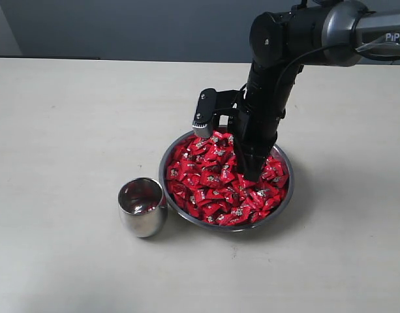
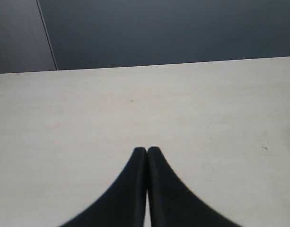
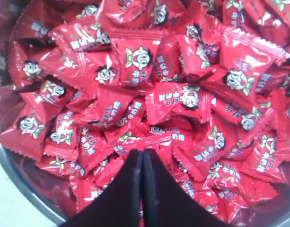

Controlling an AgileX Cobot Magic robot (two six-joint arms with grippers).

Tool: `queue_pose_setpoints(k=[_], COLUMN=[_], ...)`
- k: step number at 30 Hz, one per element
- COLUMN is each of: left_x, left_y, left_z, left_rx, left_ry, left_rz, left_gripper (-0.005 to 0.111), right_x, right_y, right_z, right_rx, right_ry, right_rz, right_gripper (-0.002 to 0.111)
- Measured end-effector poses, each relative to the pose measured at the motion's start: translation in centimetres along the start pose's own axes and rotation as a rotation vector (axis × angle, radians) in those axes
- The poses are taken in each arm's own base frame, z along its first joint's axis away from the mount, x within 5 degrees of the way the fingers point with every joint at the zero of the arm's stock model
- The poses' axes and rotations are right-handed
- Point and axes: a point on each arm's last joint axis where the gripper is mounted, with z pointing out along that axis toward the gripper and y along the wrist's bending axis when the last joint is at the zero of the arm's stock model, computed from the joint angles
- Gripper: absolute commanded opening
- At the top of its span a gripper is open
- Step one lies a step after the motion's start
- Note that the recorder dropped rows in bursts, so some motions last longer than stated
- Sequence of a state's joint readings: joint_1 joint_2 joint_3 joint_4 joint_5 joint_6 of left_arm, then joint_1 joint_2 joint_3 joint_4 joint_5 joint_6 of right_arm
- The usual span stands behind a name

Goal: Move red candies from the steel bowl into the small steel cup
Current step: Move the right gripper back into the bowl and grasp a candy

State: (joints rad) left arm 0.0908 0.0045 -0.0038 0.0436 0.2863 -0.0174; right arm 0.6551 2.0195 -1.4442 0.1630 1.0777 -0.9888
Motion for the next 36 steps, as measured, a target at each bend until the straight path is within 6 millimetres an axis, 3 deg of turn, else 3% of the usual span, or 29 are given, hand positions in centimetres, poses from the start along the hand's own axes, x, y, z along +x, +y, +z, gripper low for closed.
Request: queue_pose_setpoints(k=[8,17,28,36], left_x=[0.0,0.0,0.0,0.0], left_y=[0.0,0.0,0.0,0.0], left_z=[0.0,0.0,0.0,0.0], left_rx=[0.0,0.0,0.0,0.0], left_ry=[0.0,0.0,0.0,0.0], left_rz=[0.0,0.0,0.0,0.0], left_gripper=[0.0,0.0,0.0,0.0], right_x=[0.4,0.6,0.5,0.6], right_y=[-0.1,0.1,-0.1,-0.5], right_z=[0.0,0.0,0.1,2.1], right_rx=[0.017,-0.005,0.013,-0.021], right_ry=[0.045,0.068,0.055,0.084], right_rz=[0.035,0.075,0.066,0.045], right_gripper=[0.002,0.035,0.036,0.036])
